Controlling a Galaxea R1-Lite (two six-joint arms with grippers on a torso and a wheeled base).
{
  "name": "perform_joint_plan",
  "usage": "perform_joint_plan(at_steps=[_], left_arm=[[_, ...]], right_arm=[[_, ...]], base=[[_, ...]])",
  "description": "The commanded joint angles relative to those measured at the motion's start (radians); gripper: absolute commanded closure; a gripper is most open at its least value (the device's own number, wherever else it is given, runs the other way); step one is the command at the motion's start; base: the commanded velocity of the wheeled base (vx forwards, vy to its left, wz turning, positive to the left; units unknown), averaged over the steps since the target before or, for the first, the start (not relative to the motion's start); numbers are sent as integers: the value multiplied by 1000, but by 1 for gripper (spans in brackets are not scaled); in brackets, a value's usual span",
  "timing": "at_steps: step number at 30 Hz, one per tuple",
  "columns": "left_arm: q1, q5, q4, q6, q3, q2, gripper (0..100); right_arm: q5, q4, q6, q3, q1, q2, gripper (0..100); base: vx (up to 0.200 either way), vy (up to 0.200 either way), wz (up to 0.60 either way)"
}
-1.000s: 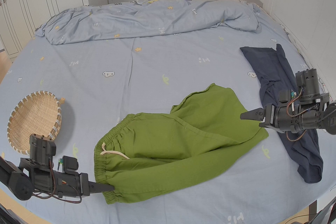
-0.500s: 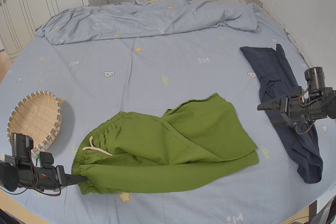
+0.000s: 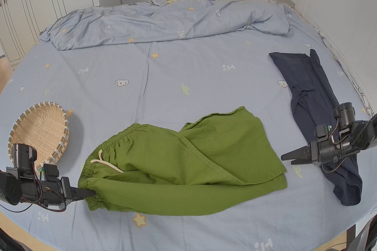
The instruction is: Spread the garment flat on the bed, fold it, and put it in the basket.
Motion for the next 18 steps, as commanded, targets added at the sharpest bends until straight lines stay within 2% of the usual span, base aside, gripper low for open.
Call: perform_joint_plan(at_steps=[1, 5, 12, 18], left_arm=[[4, -3, -1, 0, -18, 34, 100], [7, -3, -1, 1, -19, 37, 100], [8, -3, -1, 1, -19, 35, 100], [10, -1, -4, 1, -21, 45, 100]], right_arm=[[5, -3, -2, 31, 21, 53, 0], [4, -32, -3, 48, 30, 76, 0], [7, -199, 1, 110, 51, 111, 0], [10, -216, 0, 118, 68, 111, 0]], base=[[0, 0, 0], [0, 0, 0], [0, 0, 0], [0, 0, 0]])
